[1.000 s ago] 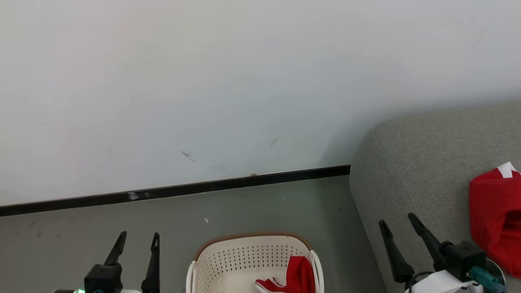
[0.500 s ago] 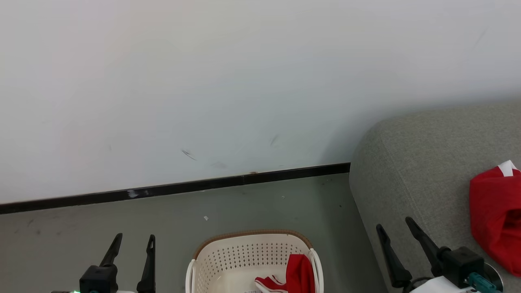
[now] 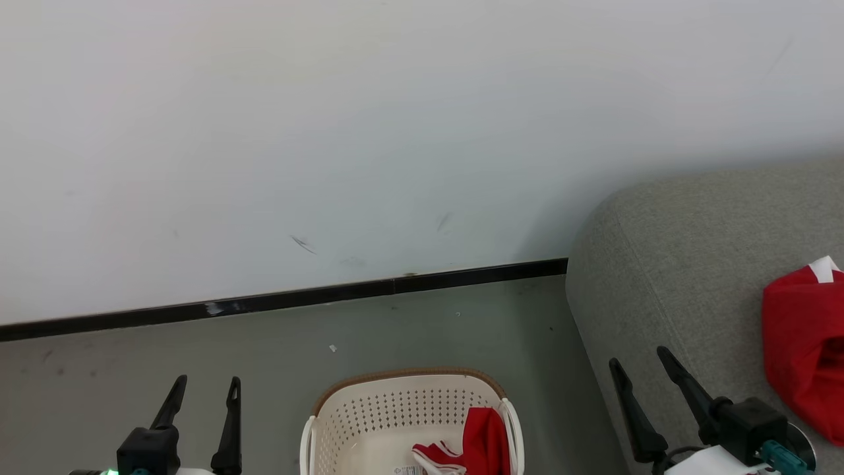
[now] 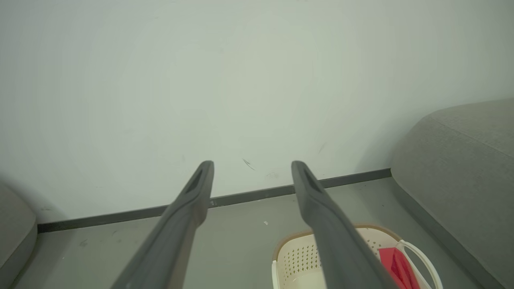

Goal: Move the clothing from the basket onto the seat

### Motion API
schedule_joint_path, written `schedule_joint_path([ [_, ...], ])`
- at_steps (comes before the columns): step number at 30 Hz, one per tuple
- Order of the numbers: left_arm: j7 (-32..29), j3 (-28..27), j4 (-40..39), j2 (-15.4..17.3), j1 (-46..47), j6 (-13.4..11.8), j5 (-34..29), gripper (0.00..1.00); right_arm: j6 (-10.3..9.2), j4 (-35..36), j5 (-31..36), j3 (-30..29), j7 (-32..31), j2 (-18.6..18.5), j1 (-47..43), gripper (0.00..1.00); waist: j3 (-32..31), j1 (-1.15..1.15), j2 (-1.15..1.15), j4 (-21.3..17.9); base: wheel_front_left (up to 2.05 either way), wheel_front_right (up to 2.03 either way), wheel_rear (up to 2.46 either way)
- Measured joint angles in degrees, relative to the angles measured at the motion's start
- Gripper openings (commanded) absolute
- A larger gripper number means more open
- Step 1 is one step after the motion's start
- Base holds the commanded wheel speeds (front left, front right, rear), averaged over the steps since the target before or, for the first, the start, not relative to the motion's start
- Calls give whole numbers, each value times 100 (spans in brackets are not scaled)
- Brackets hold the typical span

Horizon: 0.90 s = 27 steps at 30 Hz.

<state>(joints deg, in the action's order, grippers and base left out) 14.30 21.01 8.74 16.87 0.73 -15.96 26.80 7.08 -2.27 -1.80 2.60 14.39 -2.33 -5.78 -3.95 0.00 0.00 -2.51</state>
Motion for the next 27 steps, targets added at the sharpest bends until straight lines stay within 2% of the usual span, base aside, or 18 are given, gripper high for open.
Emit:
schedule_joint_path([
  [10,0,1,54,121,10,9,-12,100,0,70,-123,14,0,0,-15,100,70,0,0,13,0,0,0],
  [18,-113,279,259,187,265,209,-146,100,0,169,-122,-23,0,7,-158,100,169,0,0,-2,0,0,0],
  [27,-475,879,735,45,788,623,-272,100,0,286,-122,-197,0,14,-222,100,376,0,0,-56,0,0,0],
])
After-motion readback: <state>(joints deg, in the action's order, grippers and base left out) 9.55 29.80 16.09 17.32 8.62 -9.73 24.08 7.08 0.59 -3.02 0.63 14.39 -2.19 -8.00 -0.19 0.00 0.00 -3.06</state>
